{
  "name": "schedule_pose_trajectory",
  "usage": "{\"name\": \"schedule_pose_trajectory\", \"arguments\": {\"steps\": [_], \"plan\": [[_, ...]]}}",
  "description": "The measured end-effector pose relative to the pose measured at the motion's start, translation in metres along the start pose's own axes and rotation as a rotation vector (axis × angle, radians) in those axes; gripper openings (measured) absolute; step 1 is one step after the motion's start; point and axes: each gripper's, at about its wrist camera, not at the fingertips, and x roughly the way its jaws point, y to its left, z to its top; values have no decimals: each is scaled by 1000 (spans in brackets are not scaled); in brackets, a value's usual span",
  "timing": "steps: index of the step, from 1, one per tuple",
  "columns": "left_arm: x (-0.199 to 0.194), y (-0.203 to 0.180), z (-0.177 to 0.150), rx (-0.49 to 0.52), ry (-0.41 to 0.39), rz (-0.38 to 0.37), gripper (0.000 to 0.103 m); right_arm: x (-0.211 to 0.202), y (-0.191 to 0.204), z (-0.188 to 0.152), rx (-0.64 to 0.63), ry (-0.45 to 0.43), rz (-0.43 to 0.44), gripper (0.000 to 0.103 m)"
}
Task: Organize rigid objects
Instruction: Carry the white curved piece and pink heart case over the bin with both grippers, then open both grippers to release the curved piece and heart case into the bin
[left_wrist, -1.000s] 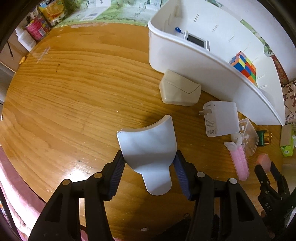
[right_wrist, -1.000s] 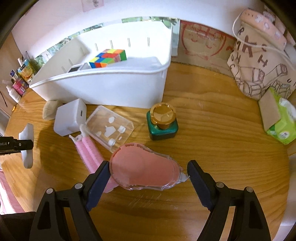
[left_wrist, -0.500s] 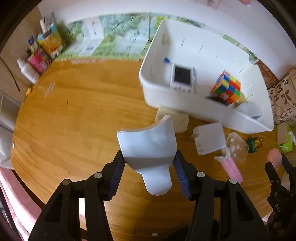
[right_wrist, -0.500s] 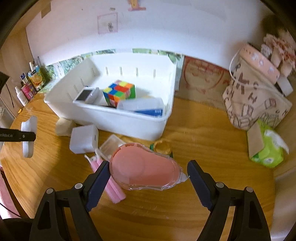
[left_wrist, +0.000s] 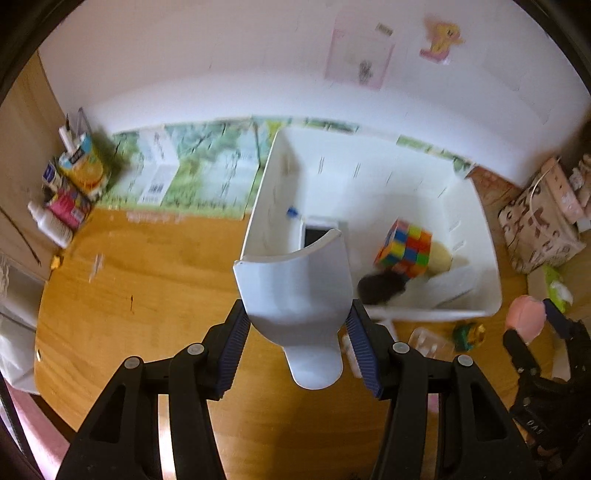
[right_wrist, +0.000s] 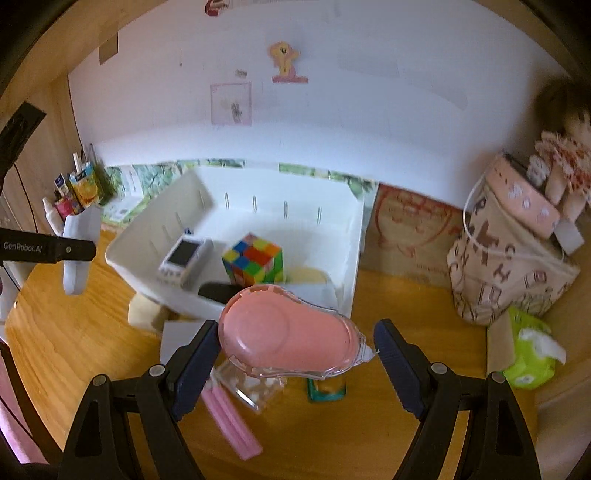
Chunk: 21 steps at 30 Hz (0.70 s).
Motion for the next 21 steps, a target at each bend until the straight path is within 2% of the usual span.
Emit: {"name": "schedule_pose_trajectory", "arguments": {"steps": [13,21], "plan": [[-13,-21,38,60,-184,-55,57,18,1,28,1,-74,30,85],[-2,-29,54,75,-308,-93,57,40,0,33,-2,-102,45,85]]}}
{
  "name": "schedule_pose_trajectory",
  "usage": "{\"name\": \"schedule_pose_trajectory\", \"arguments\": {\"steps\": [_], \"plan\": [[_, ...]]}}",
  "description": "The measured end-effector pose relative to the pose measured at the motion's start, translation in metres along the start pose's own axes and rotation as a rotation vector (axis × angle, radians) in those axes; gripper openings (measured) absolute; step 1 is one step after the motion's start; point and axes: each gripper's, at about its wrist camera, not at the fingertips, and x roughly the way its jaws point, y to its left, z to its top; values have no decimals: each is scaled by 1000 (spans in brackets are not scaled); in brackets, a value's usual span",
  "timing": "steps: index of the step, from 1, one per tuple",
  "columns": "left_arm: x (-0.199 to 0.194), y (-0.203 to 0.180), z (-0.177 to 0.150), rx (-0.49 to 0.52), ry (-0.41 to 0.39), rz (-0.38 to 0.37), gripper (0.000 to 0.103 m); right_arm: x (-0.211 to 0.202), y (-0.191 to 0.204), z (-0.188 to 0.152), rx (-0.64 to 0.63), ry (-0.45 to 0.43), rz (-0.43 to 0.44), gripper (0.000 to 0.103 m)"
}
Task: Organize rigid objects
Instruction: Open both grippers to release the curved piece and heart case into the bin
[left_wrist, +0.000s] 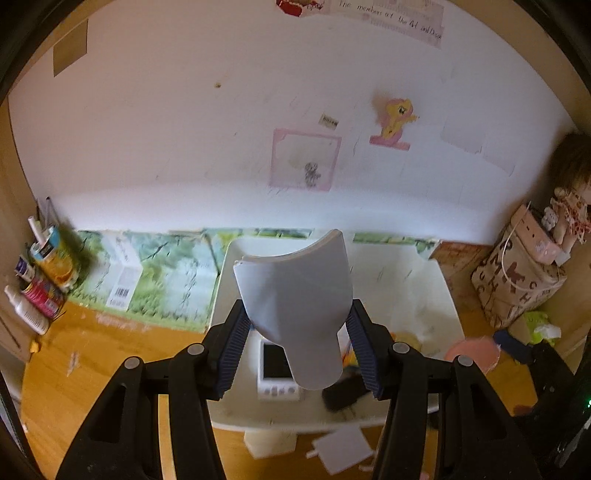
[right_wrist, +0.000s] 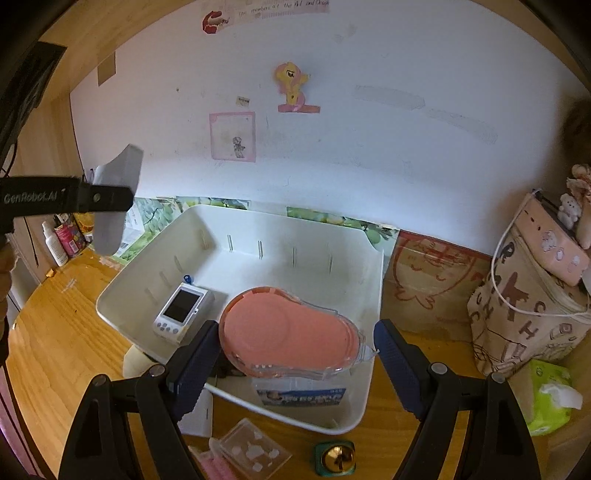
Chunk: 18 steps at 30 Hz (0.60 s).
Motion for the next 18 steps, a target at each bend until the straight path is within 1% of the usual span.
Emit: {"name": "schedule_pose_trajectory", "arguments": {"steps": [4,6,11,15,17,18], "plan": [[6,-2,1,5,-61,-21,57,1,-1,-2,3,-39,10,85],[10,-2,2,-2,-75,-28,58,0,-3,-3,6,-62,17,85],[20,-8,2,21,-62,-22,58,4,-7,-4,20,-62,25,85],[28,-12,1,22,-25,-19,58,8,-8,-5,26,-51,25,85],[30,-15,0,30,-14,-12,63,9,-8,-5,23,-47,26,85],[28,-16,-1,36,-25,-10,68,9,-8,-5,22,-47,26,85]]}}
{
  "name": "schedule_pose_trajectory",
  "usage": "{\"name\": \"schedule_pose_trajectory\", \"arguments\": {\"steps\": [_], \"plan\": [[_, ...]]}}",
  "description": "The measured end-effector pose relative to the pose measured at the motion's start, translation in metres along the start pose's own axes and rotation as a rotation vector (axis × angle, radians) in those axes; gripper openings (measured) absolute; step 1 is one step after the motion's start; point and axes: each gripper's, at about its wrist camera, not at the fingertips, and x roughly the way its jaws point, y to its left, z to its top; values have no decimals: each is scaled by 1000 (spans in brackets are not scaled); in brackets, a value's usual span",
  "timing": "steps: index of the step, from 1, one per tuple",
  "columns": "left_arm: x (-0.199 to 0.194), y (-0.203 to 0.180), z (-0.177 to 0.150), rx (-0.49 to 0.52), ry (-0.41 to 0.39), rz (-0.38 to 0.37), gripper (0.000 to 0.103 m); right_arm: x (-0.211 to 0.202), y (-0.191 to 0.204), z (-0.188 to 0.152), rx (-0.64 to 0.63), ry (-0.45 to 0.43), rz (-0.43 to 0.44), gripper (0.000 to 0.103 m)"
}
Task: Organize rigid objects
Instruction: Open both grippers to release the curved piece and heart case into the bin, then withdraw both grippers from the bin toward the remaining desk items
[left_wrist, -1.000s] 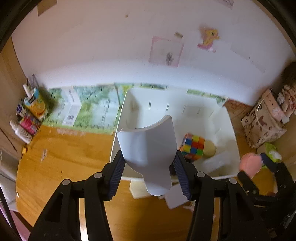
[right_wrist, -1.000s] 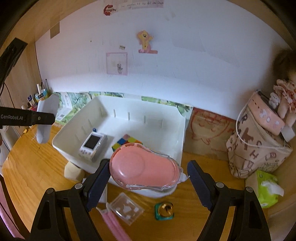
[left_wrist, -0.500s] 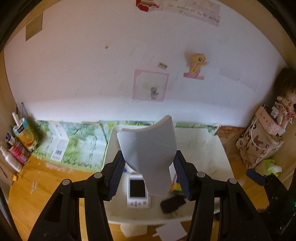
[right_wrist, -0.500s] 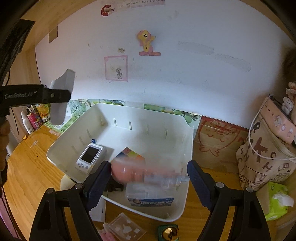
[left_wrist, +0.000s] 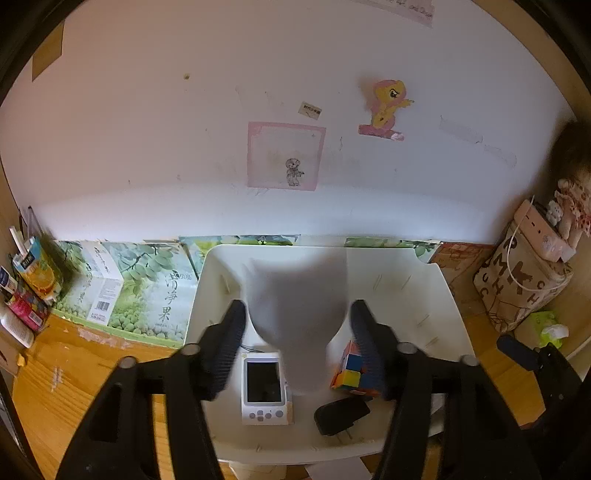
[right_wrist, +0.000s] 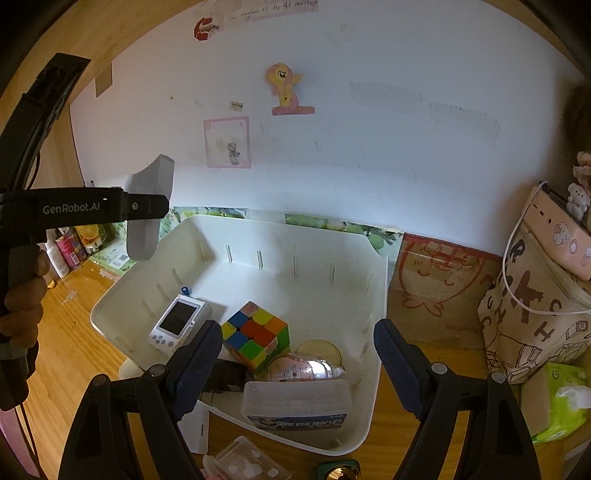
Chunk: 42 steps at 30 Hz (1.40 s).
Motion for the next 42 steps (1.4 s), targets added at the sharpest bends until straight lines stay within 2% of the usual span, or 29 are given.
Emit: {"name": "schedule_pose_trajectory", "arguments": {"steps": [5,9,20,27,30,34,42], "plan": [[-11,-2,3,11,-38,-3,79,-3,1,0,0,-8,-1,85],[-20,-2,4,11,-52,13,79,-10,2,1,-5,-24,-4,85],[-68,5,0,-24,-153,72,79,-48,6,6,-14,-96,-21,85],[-100,6,-12,-31,-218,143,84,-72,7,6,-8,-129,-8,85],[-110,9,-21,-41,-223,154,84,-81,8,5,1,-134,0,86],[-122,13,-33,-56,-219,170,84,-90,5,0,48,-118,9,87],[-138,23,-57,-69,-186,191,84,-93,-7,-20,162,-26,26,87]]}}
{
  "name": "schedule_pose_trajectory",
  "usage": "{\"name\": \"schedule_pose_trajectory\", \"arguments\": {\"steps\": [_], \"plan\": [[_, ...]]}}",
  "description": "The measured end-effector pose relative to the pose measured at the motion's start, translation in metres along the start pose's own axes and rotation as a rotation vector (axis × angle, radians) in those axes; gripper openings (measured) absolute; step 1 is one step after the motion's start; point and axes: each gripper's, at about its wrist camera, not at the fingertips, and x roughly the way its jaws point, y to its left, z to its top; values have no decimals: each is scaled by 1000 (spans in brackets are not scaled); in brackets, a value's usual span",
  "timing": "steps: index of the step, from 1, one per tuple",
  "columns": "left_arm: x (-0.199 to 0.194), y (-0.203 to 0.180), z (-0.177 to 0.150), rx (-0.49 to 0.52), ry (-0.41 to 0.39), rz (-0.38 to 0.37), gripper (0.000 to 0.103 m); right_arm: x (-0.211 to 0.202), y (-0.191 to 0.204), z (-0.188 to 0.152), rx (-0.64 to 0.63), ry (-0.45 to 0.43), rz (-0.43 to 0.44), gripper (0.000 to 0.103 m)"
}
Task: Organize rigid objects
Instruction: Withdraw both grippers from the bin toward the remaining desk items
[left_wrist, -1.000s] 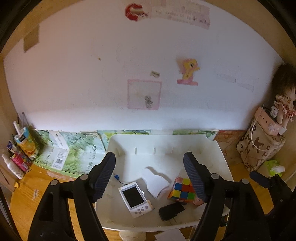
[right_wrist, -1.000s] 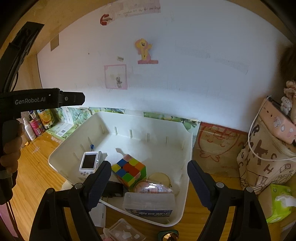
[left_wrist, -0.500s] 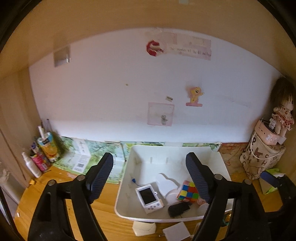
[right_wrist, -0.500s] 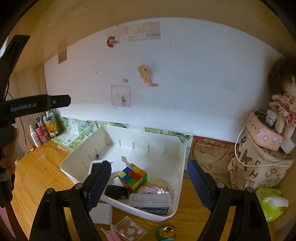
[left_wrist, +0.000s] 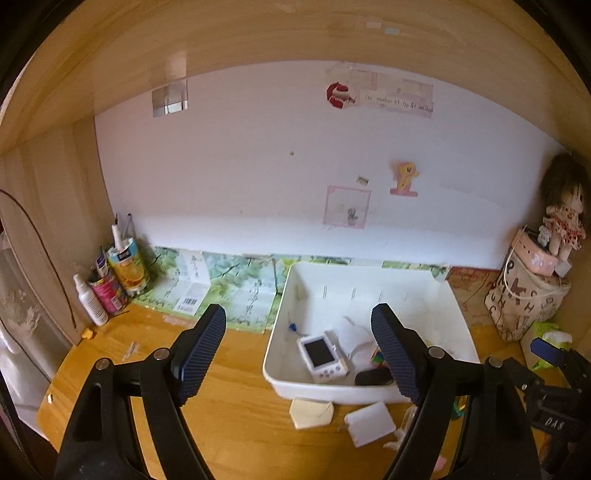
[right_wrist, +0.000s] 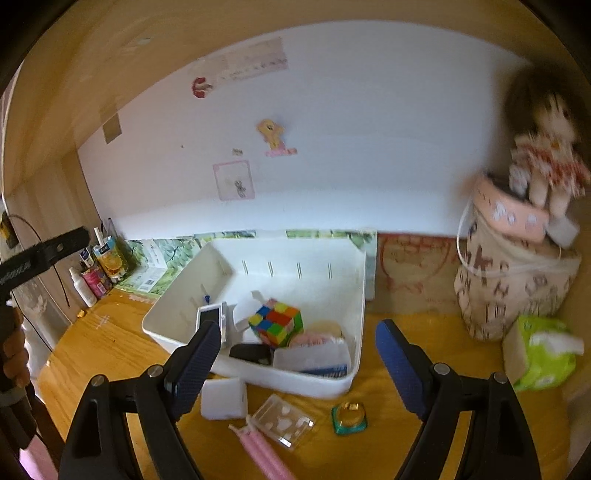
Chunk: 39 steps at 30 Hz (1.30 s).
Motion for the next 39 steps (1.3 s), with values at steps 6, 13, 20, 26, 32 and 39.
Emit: {"name": "schedule_pose_trajectory", "arguments": {"steps": [6,13,20,26,32,39], "plan": [[5,4,-19,4,74,-4,84,4,-11,-21,87,85,14,87],[22,-5,-40,16,196,-35,84,17,-21,-46,204,173,57,87],[44,-19,-60,58,329,-57,84,33,-21,-76,274,256,75,87],[76,-36,-85,63,516,-111,84,49,-20,-103,280,343,85,87],[100,-48,-104,4,666,-183,84,61,-12,-125,205,397,92,87],[125,-63,-112,-53,772,-211,84,74,1,-132,75,426,124,80]]}}
